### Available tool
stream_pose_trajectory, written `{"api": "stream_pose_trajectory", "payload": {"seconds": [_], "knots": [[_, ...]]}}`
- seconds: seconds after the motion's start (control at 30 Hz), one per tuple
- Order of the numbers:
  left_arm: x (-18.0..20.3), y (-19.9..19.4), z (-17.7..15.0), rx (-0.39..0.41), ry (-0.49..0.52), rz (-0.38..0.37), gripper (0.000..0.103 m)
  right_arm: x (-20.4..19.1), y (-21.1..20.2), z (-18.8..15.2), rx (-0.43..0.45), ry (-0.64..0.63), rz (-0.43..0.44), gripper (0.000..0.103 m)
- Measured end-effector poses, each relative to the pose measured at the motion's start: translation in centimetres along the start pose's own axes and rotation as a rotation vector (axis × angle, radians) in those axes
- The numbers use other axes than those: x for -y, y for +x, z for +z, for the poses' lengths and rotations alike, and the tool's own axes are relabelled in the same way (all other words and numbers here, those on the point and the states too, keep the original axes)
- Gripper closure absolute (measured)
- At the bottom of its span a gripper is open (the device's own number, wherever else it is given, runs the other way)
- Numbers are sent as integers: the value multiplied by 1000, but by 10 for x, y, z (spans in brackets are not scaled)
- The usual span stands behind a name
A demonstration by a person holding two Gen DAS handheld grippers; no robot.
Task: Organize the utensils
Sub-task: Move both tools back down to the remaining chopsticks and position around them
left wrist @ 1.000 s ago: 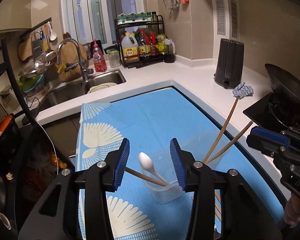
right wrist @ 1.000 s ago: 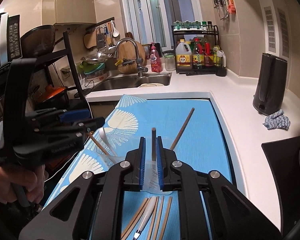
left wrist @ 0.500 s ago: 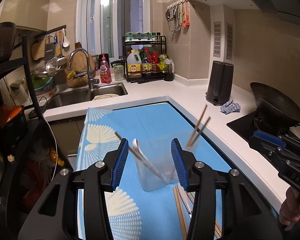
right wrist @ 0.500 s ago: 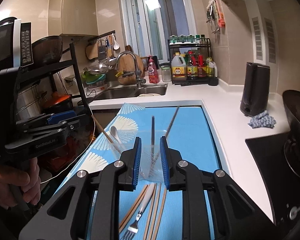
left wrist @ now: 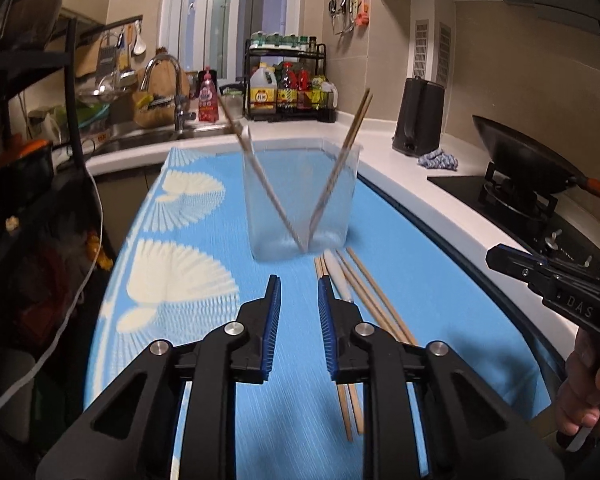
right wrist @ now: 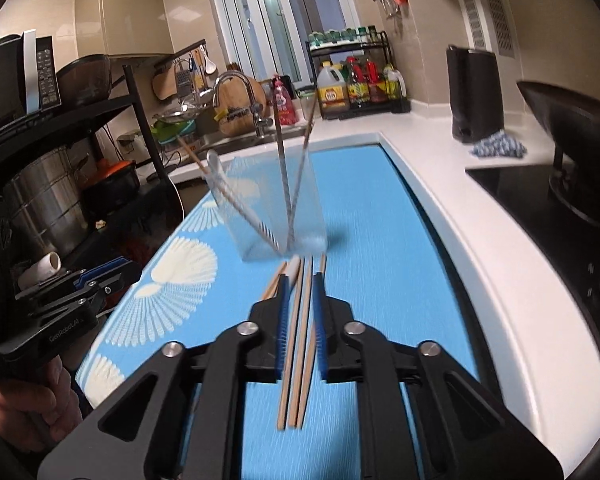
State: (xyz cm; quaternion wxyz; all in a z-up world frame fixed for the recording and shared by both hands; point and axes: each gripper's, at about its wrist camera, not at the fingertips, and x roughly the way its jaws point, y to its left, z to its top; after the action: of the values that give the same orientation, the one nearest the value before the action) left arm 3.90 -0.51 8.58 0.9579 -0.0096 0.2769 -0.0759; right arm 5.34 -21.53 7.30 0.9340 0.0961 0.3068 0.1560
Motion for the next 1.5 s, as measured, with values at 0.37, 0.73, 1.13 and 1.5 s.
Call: {"api": "stream_pose_trajectory", "payload": {"seconds": [0.37, 0.73, 1.13, 1.5], "knots": [[20, 25, -75, -87, -10, -65, 86, 6, 35, -65, -90, 53, 7, 93], [22, 41, -86, -113, -42, -62, 86, 0, 61, -75, -159, 11, -47, 90], [28, 47, -91, -133, -3, -3, 85, -8, 60, -78, -149, -67, -95, 87], [10, 30, -96, -122, -88, 81, 97, 12, 43, -82, -140, -15, -128, 98]]}}
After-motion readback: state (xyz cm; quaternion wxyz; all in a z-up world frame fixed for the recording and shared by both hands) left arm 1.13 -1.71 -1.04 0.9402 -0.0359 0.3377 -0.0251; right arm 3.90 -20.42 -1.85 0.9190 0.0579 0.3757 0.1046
